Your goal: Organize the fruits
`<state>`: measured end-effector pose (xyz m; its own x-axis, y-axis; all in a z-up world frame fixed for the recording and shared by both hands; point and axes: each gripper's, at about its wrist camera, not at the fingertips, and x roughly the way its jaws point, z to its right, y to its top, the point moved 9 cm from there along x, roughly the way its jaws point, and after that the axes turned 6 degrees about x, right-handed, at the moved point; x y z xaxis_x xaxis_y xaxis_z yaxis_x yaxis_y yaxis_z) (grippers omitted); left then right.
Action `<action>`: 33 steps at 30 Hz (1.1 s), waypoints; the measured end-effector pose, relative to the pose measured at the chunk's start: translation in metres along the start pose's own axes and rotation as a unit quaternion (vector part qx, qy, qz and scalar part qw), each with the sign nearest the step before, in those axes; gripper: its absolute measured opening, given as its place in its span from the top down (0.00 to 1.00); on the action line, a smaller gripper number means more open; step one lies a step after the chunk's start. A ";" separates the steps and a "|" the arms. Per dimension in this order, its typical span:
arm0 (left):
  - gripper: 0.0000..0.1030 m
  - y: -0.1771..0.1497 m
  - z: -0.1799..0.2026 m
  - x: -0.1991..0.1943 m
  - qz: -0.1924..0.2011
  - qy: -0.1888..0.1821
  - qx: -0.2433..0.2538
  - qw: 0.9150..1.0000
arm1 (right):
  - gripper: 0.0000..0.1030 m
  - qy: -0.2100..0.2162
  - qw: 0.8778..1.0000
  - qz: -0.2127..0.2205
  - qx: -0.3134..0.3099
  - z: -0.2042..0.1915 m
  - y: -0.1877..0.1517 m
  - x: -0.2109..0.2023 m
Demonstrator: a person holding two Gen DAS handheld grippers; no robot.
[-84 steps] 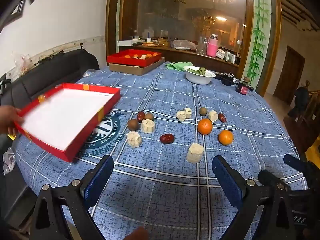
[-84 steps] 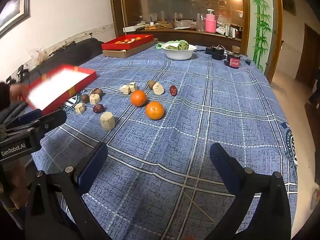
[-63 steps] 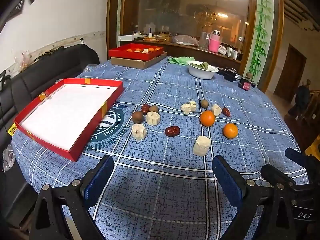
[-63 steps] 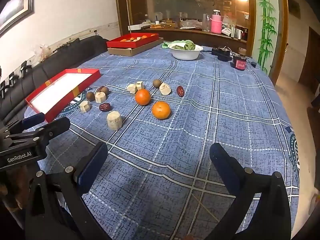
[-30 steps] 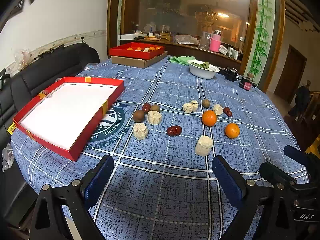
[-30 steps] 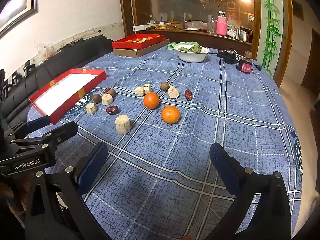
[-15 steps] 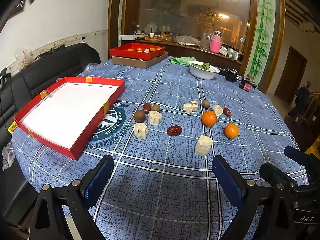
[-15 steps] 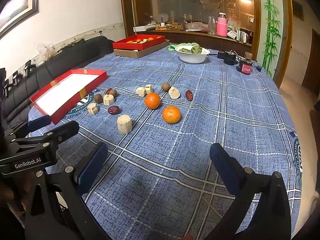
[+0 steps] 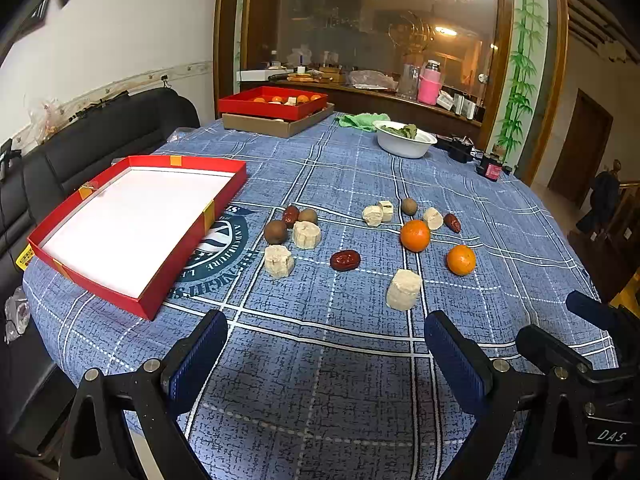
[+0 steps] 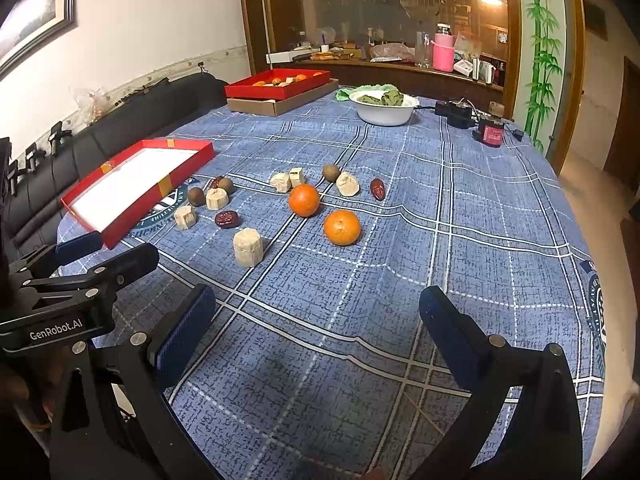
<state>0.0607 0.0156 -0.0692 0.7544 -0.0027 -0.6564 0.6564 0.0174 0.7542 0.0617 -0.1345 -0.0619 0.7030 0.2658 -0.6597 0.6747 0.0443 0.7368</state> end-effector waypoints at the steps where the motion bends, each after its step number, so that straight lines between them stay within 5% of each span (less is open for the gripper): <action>1: 0.05 0.000 0.000 0.000 -0.001 0.000 0.001 1.000 | 0.00 0.000 1.000 0.000 0.001 0.000 0.000 0.000; 24: 0.07 -0.002 -0.002 0.012 -0.005 -0.002 0.000 1.000 | 0.01 0.012 1.000 -0.017 -0.006 0.013 0.016 0.027; 30: 0.09 -0.003 -0.003 0.020 -0.012 -0.003 -0.003 1.000 | 0.50 0.002 0.999 -0.053 -0.011 0.021 0.026 0.067; 33: 0.09 -0.003 0.005 0.025 -0.018 -0.011 0.007 1.000 | 0.52 0.004 0.997 -0.069 -0.018 0.019 0.032 0.087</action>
<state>0.0777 0.0106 -0.0883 0.7296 -0.0246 -0.6835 0.6837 0.0039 0.7297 0.1486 -0.1280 -0.0981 0.6017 0.2621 -0.7545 0.7567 0.1155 0.6435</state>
